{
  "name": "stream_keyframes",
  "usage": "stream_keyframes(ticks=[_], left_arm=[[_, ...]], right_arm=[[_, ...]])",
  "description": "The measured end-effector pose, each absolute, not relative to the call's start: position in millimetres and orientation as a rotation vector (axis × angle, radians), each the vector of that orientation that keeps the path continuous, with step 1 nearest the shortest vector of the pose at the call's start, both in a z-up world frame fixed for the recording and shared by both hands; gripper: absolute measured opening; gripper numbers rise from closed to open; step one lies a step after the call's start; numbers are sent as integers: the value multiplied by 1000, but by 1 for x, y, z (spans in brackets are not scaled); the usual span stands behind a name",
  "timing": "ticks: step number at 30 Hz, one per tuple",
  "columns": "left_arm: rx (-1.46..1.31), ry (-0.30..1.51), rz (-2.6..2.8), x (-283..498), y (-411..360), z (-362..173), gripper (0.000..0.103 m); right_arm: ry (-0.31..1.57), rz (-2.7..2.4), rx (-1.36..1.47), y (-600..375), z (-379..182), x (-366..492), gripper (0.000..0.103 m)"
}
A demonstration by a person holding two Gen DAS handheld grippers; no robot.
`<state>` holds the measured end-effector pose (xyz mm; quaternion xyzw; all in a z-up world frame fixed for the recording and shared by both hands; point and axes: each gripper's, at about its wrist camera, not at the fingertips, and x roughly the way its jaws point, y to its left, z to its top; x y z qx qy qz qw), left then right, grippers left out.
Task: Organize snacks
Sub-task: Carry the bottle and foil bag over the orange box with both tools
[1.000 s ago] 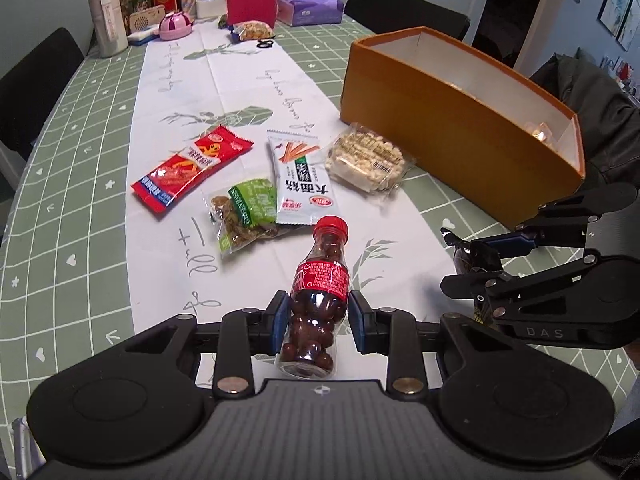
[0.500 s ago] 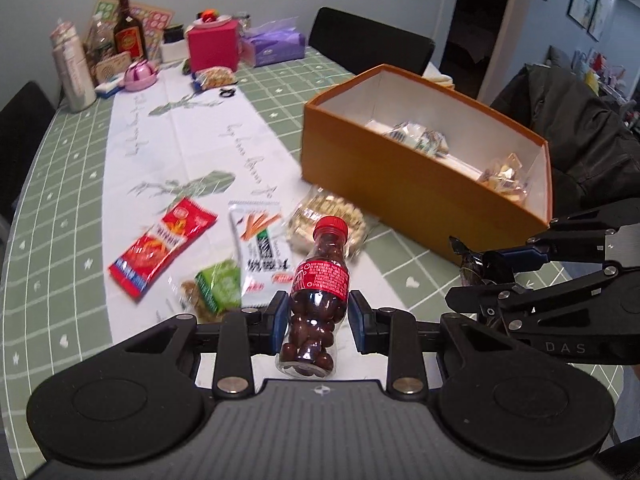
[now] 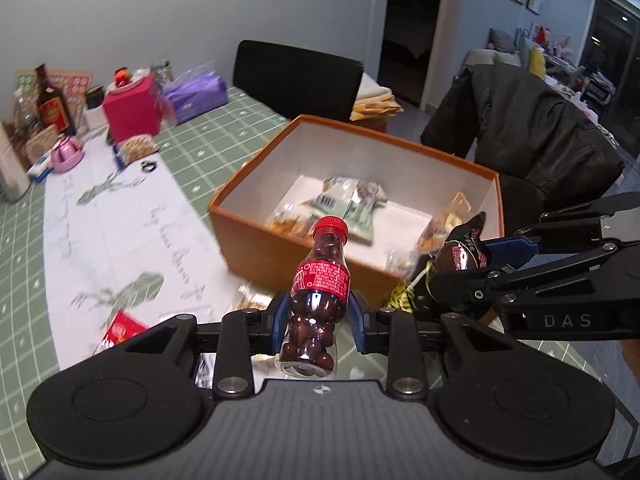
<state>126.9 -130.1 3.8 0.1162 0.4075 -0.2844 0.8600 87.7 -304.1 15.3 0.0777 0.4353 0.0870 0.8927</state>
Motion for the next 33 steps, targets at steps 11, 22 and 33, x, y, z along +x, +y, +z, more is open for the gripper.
stream_keyframes(ticks=[11,22,33], left_arm=[[316,861,-661,171,-185,3,36],[492,951,-683,200,-220,-28,36],[598,1052,-652,217,-243,-53,36]], right_arm=[[911,75,376,-365,9,128,35],[1023,65,443,-379,-32,167,35],[1117,42,456,-383,-71,185,35]])
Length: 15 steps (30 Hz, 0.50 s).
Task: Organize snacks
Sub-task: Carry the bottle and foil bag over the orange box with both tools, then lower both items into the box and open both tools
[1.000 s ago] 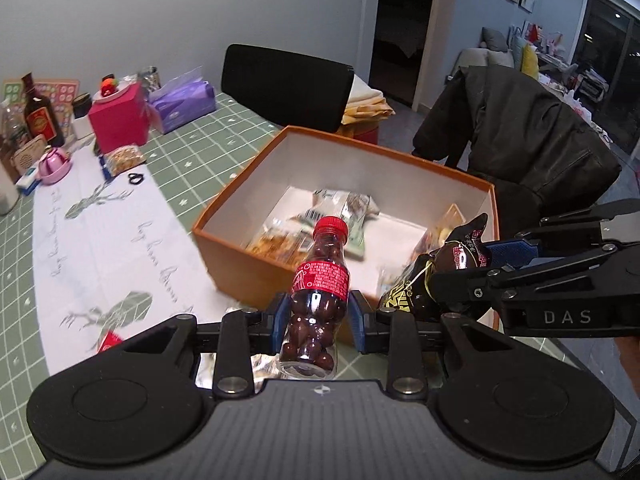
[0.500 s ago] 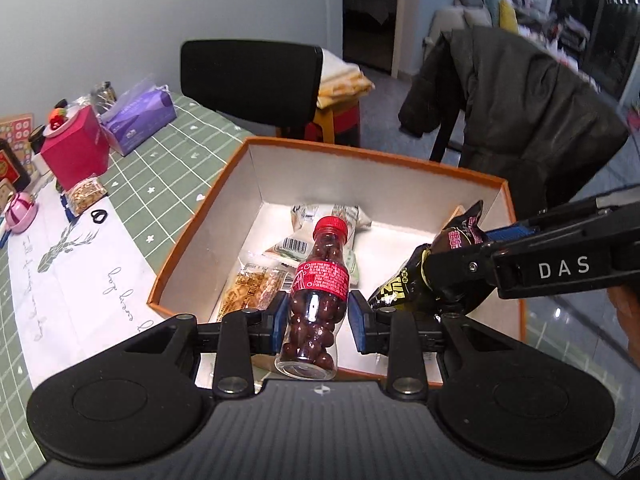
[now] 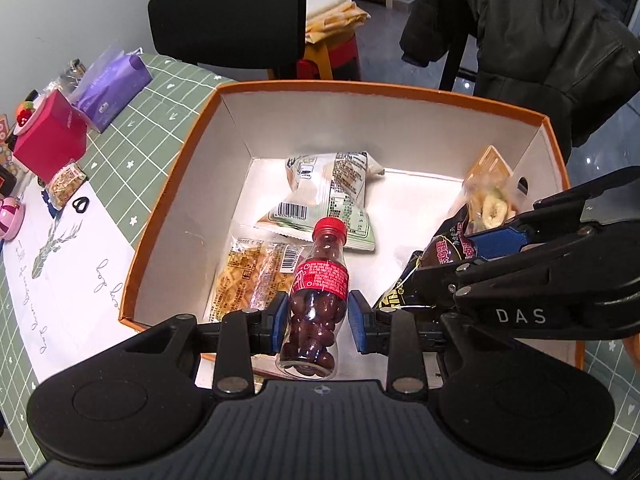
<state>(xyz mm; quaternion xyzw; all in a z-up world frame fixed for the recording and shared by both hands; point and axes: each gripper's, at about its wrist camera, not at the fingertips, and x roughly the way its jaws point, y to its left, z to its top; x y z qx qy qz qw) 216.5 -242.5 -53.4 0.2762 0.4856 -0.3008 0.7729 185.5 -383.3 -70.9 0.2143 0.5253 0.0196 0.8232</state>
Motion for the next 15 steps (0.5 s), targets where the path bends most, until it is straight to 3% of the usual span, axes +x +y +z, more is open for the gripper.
stream_keyframes(ticks=[15], left_arm=[[675,1104,-638,230,-258,-75,36]], right_arm=[[1154,25,421,-386,-80,201,35]])
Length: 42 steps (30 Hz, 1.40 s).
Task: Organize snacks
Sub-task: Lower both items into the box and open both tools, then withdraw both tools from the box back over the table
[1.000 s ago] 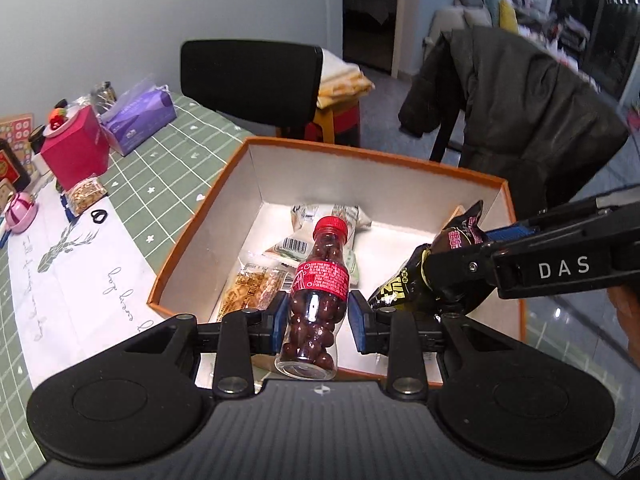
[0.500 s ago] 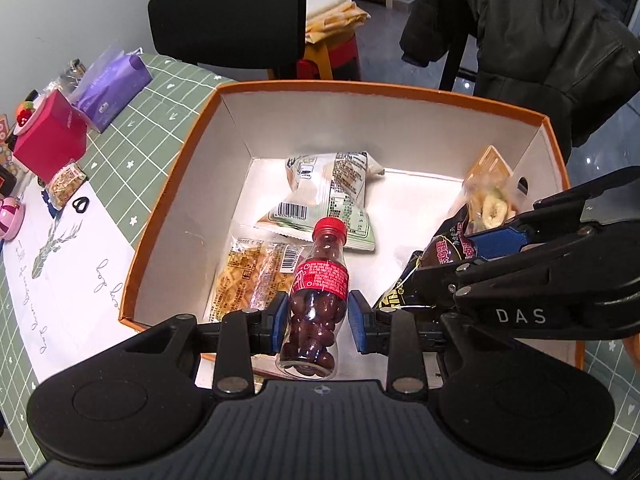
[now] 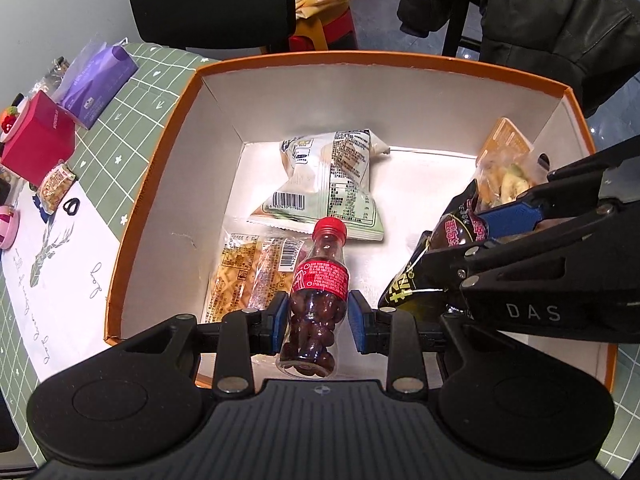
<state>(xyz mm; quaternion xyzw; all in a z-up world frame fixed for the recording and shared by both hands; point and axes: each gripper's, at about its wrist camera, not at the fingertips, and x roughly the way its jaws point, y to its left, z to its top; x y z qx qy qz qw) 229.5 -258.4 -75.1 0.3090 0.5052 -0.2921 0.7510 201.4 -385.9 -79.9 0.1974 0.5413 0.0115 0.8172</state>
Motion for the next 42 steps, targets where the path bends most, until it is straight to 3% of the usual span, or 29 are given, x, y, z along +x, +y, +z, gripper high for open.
stream_keyframes(ticks=[21,24,42], left_arm=[[706,1122,-632,231,-271,-87,40],[673,1109,-632,232,-271,-80,50],[544,1029,-606,226,-234,-35,50]], right_arm=[[1188,10,472,-391,-96,216,32],[1164,-7,492,-396,-91,215,35],[1019,-28,448,-429,-36,191,35]])
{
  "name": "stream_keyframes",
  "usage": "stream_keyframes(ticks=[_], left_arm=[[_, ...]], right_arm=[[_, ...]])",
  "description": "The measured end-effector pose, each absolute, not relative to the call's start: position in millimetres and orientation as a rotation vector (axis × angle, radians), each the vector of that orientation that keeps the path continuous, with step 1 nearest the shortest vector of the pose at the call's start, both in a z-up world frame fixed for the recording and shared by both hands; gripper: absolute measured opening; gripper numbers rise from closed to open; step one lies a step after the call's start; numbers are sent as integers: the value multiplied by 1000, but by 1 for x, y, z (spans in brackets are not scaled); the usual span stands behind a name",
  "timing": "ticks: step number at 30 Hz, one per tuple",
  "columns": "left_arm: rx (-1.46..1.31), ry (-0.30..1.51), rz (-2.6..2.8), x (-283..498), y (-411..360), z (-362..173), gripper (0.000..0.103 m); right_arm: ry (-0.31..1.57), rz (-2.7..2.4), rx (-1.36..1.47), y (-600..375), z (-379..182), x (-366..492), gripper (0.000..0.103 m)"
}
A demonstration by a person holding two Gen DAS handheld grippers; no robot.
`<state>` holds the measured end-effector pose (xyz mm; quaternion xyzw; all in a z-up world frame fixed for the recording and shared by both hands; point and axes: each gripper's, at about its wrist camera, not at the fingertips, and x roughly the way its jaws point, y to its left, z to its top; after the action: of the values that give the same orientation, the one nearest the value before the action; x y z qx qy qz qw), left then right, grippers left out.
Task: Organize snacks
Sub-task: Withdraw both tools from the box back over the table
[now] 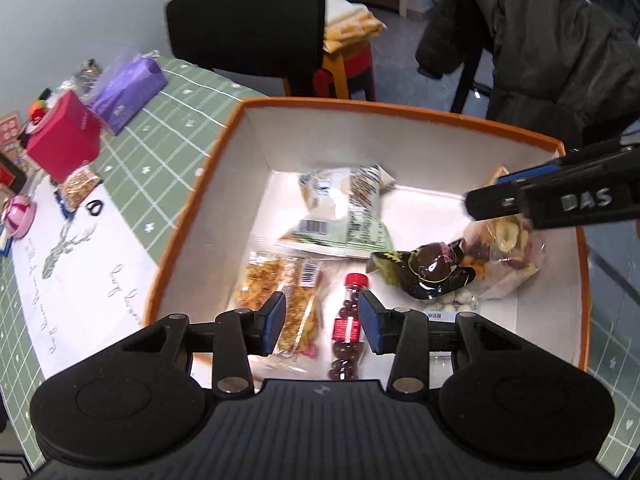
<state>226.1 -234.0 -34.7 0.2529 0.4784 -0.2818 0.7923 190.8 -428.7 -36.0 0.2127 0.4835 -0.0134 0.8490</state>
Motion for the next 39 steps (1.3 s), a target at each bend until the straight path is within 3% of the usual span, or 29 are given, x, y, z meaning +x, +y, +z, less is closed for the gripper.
stream_keyframes(ticks=[17,39], left_arm=[[323,939,-469,160,-110,7,61],[-13,1105,-251,40,29,-57,65]], right_arm=[[935,-20,356,-401,-3,115,38],[996,235,203,-280,-13,68,43]])
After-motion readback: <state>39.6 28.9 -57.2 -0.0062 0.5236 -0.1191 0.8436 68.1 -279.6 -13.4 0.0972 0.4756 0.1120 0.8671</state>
